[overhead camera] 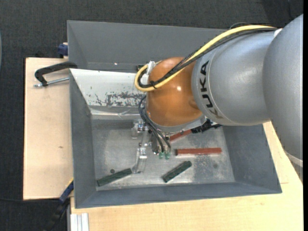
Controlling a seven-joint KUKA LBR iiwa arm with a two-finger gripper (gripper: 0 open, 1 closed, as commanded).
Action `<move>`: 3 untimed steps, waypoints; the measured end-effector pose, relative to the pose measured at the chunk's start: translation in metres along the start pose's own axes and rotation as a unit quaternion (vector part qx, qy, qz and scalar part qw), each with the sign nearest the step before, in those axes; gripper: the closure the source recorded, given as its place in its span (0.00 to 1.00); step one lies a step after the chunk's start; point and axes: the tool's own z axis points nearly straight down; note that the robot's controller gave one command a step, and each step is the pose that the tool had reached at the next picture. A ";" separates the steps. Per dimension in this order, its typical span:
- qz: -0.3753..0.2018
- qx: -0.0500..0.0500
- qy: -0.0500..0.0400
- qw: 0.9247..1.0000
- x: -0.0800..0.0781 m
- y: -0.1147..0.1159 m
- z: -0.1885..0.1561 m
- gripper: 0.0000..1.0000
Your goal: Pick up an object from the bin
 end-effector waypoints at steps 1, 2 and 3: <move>-0.083 0.000 -0.002 0.997 -0.007 -0.013 0.039 0.00; -0.092 0.000 -0.002 0.996 -0.001 0.010 0.046 0.00; -0.009 0.000 -0.001 1.000 0.012 0.011 0.083 1.00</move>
Offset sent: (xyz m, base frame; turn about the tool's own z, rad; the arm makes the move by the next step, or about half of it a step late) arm -0.0063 0.0437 -0.0442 -0.0446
